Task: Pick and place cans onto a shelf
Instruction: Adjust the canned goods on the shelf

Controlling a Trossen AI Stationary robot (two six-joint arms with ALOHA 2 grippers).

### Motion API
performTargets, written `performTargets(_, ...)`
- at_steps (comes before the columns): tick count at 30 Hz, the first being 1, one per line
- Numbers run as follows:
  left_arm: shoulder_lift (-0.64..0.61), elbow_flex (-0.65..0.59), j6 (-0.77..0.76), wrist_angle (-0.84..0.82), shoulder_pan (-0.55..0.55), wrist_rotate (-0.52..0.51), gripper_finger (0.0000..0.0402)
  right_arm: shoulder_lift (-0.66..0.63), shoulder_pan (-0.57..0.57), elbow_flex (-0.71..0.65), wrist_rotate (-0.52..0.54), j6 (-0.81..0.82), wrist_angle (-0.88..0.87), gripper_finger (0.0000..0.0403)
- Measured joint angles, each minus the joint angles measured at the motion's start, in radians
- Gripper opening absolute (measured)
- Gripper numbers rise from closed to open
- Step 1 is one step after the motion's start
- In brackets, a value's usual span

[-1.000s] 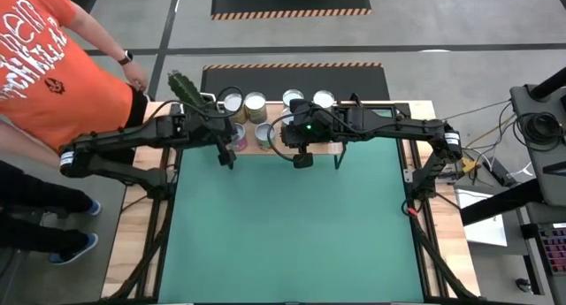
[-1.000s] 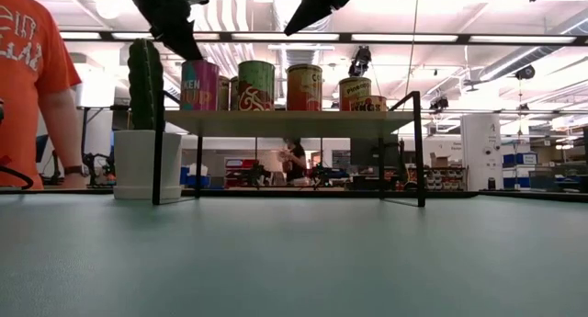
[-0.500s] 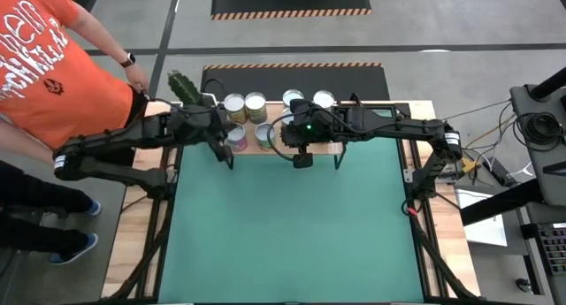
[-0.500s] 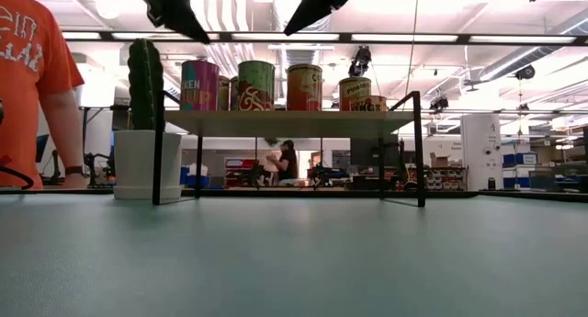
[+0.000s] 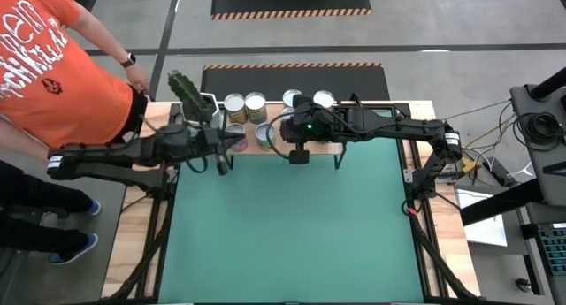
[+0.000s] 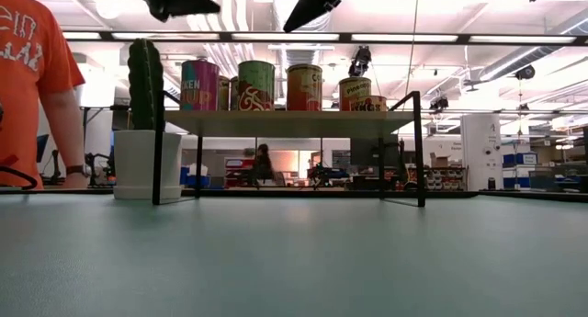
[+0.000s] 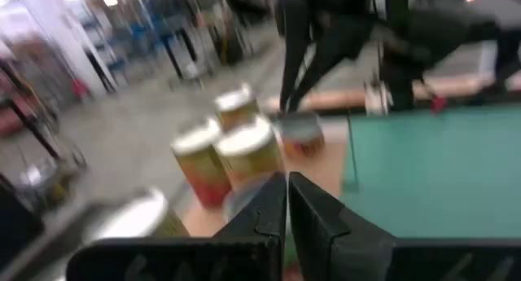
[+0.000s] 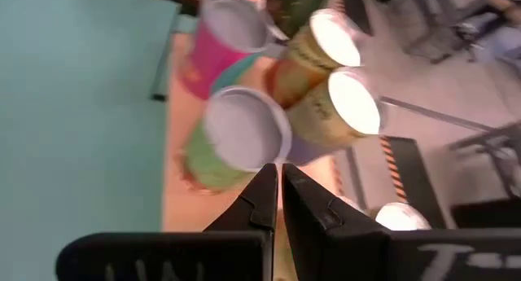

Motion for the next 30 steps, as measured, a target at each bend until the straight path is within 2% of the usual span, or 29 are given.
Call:
performTargets(5,-0.087,-0.059,0.088,0.119,0.001,-0.003,0.0000,-0.001,-0.018,0.048,0.017,0.041,-0.008,0.0009)
performTargets(14,-0.170,-0.064,0.071,0.068,0.001,-0.009,0.0000,-0.002,-0.086,0.093,0.005,0.045,0.030,0.0009)
performTargets(21,-0.195,-0.064,0.070,0.046,0.001,-0.009,0.0000,0.018,-0.175,0.090,-0.109,0.104,0.037,0.0009)
performTargets(26,-0.193,-0.064,0.070,0.042,0.000,-0.009,0.0000,0.079,-0.208,0.090,-0.180,0.081,0.019,0.0009)
performTargets(30,-0.191,-0.064,0.070,0.031,0.000,-0.009,0.0000,0.122,-0.208,0.090,-0.185,0.043,0.011,0.0009)
